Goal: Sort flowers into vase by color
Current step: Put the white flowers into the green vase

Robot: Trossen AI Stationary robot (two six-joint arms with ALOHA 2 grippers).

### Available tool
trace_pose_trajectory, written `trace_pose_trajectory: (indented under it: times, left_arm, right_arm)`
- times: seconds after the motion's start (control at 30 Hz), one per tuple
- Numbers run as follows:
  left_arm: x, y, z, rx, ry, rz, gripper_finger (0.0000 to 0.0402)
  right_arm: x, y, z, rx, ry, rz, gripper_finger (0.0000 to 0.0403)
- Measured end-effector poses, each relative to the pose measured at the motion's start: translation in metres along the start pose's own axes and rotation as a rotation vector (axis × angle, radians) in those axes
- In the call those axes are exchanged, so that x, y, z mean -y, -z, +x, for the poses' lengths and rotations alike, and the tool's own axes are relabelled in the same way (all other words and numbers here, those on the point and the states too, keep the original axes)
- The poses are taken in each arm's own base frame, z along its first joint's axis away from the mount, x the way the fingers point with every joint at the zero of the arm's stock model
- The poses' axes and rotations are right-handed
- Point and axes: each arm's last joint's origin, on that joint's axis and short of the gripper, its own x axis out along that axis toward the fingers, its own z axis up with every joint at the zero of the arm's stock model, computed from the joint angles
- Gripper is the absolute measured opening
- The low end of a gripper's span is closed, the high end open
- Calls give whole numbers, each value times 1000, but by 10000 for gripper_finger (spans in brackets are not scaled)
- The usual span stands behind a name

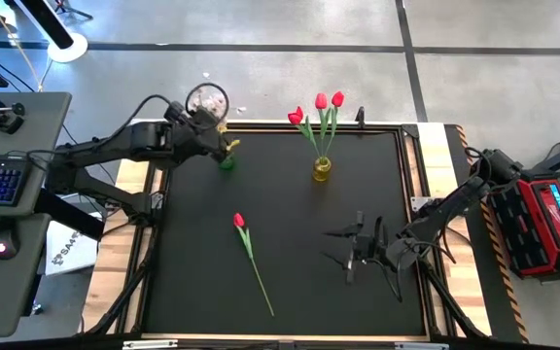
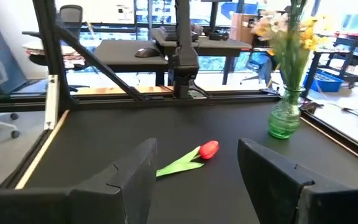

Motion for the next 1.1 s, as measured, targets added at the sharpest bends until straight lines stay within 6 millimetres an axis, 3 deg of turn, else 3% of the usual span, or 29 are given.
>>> trace_pose_trajectory:
  times: [0.57, 0.67, 0.9, 1.1]
  left_arm:
    - [25, 26, 29, -27, -1, -44, 7]
    - [25, 32, 37, -80, 48, -65, 35]
    - [16, 36, 52, -157, 78, -95, 144]
    - [4, 22, 50, -151, 139, -106, 208]
  right_arm:
    - [0, 0, 0, -1, -13, 35, 216]
    - [0, 0, 0, -1, -14, 46, 216]
    - [0, 0, 0, -1, -14, 50, 216]
    - [-1, 0, 0, 0, -22, 52, 216]
